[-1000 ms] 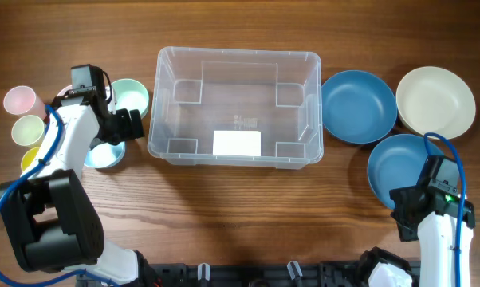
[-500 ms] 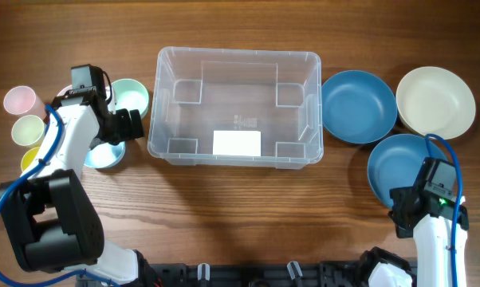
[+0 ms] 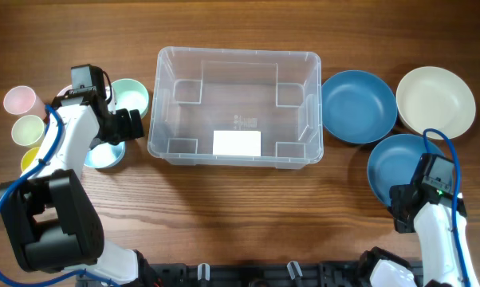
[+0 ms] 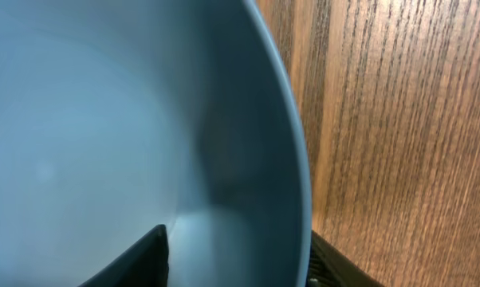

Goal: Pack container
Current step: 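Lower the right gripper and grasp the teal bowl's rim, then lift the teal bowl and carry it left into the container, then lower the teal bowl into the container and open the right gripper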

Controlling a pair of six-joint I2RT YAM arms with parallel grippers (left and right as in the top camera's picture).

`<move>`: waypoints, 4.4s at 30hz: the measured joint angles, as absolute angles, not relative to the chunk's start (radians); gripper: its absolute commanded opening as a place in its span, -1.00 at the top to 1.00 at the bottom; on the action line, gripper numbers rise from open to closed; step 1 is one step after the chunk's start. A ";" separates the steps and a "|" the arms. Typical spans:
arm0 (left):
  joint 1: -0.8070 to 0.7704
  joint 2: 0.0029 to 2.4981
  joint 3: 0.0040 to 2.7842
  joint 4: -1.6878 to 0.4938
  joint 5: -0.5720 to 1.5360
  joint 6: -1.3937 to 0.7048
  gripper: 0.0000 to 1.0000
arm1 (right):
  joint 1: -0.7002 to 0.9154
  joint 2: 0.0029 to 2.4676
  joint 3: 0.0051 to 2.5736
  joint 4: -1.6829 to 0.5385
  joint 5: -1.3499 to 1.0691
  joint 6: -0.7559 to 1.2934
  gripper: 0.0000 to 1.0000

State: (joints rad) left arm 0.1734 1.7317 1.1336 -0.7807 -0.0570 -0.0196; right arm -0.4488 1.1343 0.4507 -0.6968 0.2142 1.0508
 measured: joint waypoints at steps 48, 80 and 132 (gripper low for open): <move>0.173 1.732 1.134 -0.781 -0.057 -0.020 -1.00 | -0.449 0.714 0.933 -0.780 -0.231 0.228 0.91; 0.173 1.732 1.134 -0.781 -0.057 -0.020 -0.99 | 0.369 1.466 1.270 -0.594 -0.062 -0.084 0.91; 0.173 1.732 1.134 -0.781 -0.057 -0.020 -0.99 | 0.432 1.799 1.299 -0.524 0.162 -0.159 0.22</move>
State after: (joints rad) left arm 0.1734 1.7317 1.1339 -0.7807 -0.0570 -0.0196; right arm 0.4324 1.7988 1.2987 -0.5240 0.1619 -0.1593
